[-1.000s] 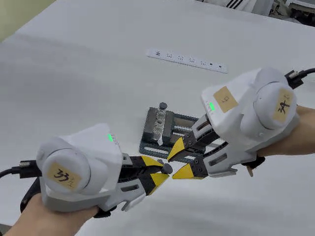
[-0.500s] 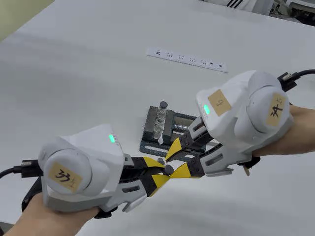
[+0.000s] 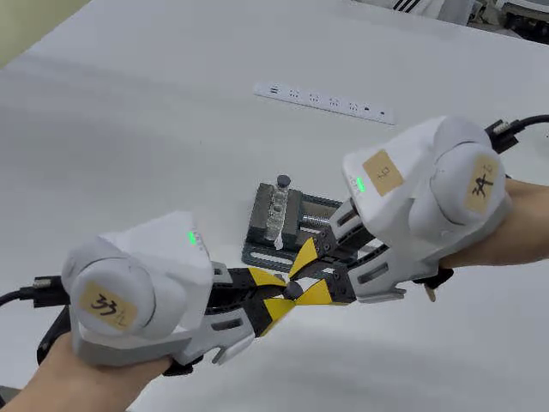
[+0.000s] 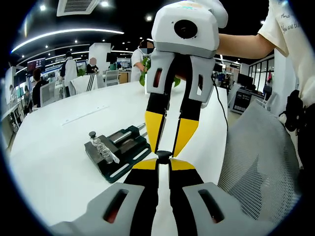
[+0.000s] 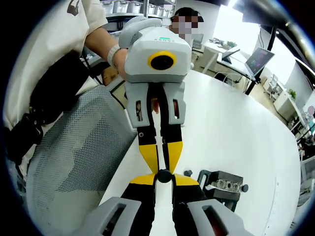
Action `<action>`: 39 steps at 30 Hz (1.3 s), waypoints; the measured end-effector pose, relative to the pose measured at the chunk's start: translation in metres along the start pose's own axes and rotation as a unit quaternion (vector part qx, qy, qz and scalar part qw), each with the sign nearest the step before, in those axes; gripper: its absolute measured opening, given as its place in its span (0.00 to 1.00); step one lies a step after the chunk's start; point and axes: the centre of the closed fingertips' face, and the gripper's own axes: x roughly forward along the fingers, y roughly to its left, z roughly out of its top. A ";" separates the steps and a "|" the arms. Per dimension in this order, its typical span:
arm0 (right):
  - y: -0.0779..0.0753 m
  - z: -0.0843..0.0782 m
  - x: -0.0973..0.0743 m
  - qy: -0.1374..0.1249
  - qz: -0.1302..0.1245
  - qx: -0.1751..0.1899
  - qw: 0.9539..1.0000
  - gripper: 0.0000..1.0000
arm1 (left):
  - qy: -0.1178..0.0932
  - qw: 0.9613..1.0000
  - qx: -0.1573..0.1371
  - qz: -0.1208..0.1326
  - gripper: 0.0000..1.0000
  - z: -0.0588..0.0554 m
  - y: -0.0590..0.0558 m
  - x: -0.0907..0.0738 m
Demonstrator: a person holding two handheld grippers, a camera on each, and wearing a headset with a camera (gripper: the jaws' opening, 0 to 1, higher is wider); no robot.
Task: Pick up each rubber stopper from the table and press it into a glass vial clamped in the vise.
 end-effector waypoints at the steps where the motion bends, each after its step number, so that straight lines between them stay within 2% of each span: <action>1: 0.000 0.000 0.000 0.000 0.000 0.000 1.000 0.07 | -0.001 1.000 0.003 0.000 0.03 0.000 0.000 0.000; 16: 0.002 0.000 -0.001 0.000 0.011 0.010 1.000 0.06 | -0.002 1.000 0.012 -0.007 0.03 -0.002 -0.002 -0.001; 26: 0.004 -0.002 0.002 0.002 0.021 0.010 1.000 0.05 | -0.007 1.000 -0.004 -0.007 0.04 -0.005 -0.002 0.001; 30: 0.002 -0.002 0.002 0.002 0.022 0.012 1.000 0.05 | 0.009 1.000 0.005 0.003 0.05 -0.013 0.002 0.001; 32: -0.001 -0.004 0.002 0.005 0.020 0.012 1.000 0.05 | 0.008 1.000 -0.003 0.008 0.11 -0.016 0.005 -0.001; 35: -0.004 -0.008 0.003 0.010 0.018 0.014 1.000 0.05 | 0.013 0.999 0.001 0.030 0.25 -0.020 0.015 -0.002; 39: -0.011 -0.014 0.003 0.019 0.013 0.014 1.000 0.05 | 0.016 0.998 -0.008 0.065 0.45 -0.026 0.033 -0.008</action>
